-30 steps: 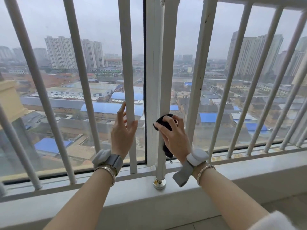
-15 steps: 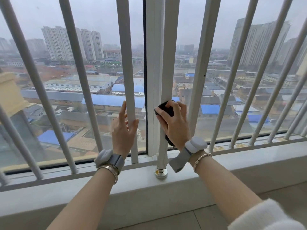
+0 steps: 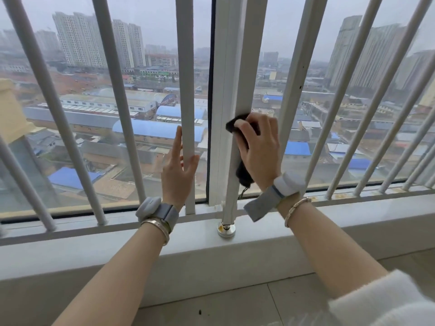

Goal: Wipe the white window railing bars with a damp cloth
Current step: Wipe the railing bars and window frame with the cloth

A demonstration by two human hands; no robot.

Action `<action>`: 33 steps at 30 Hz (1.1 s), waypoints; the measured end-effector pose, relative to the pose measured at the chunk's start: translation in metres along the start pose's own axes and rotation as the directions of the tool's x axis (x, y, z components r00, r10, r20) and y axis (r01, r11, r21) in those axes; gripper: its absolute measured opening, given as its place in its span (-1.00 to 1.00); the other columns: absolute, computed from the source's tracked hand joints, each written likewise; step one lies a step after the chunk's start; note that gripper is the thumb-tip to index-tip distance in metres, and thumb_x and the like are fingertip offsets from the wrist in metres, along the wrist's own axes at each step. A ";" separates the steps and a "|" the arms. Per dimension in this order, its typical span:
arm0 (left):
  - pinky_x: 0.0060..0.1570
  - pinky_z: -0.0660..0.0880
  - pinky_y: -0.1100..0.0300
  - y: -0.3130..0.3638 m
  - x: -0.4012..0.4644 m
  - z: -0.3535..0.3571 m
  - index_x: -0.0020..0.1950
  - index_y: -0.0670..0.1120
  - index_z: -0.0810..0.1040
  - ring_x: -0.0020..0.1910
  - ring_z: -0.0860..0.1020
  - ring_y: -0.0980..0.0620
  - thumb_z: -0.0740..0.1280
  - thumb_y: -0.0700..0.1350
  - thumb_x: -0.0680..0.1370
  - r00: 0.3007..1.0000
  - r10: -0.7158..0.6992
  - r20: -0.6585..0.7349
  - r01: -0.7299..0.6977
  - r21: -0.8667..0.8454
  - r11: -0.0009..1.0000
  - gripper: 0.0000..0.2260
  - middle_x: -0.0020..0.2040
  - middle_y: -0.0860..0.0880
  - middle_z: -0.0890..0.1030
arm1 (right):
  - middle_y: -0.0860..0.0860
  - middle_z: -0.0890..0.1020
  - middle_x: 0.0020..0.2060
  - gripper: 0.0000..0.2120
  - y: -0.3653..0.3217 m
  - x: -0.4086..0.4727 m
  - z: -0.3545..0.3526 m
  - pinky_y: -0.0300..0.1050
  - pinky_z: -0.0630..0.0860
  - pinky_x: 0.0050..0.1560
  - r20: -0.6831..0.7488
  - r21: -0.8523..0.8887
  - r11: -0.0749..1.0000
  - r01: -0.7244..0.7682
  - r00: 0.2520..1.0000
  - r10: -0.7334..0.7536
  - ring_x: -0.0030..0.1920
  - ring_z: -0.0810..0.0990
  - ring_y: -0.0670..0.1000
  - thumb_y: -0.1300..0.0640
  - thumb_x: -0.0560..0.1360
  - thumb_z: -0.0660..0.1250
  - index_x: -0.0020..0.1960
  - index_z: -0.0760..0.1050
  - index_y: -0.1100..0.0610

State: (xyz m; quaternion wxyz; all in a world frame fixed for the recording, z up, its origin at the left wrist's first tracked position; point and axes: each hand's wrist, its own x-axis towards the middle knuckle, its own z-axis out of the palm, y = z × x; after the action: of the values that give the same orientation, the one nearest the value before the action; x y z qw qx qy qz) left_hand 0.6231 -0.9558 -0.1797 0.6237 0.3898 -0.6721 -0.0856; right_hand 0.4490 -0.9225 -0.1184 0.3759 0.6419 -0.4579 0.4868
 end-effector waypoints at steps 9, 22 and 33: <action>-0.08 0.58 0.08 -0.005 0.000 0.002 0.46 0.17 0.05 -0.07 0.58 0.01 0.32 -0.06 0.53 1.000 -0.011 -0.004 0.011 -0.020 1.000 -0.39 0.27 -0.08 0.51 | 0.07 0.38 0.14 -0.77 0.002 -0.092 0.026 0.07 0.46 0.07 0.312 -0.064 0.957 0.284 0.916 -0.251 0.09 0.35 0.17 0.11 0.51 0.28 0.13 0.54 0.17; 0.03 0.56 -0.01 -0.028 -0.051 0.005 0.41 0.28 -0.03 0.07 0.54 -0.02 0.32 -0.16 0.53 0.989 -0.109 0.102 0.109 0.007 0.994 -0.33 0.33 -0.15 0.44 | 0.09 0.41 0.11 -0.76 0.020 -0.094 0.008 -0.04 0.51 0.04 0.221 0.088 0.996 -0.019 0.975 -0.001 0.10 0.40 0.17 0.26 0.48 0.31 0.15 0.53 0.16; -0.09 0.51 0.12 -0.036 -0.055 0.010 0.42 0.27 -0.07 -0.05 0.51 0.05 0.26 -0.08 0.55 0.989 -0.103 0.105 0.096 0.074 0.993 -0.38 0.33 -0.13 0.45 | 0.10 0.45 0.12 -0.71 0.008 -0.189 0.026 -0.07 0.50 0.10 0.340 0.127 0.991 -0.028 0.940 -0.017 0.13 0.45 0.18 0.35 0.45 0.34 0.16 0.58 0.20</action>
State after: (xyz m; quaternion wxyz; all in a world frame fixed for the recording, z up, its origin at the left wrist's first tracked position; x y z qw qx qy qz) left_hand 0.6241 -0.9492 -0.2458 0.5674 0.4386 -0.6874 -0.1147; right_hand 0.4286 -0.9067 -0.3080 0.2472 0.7383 -0.4849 0.3984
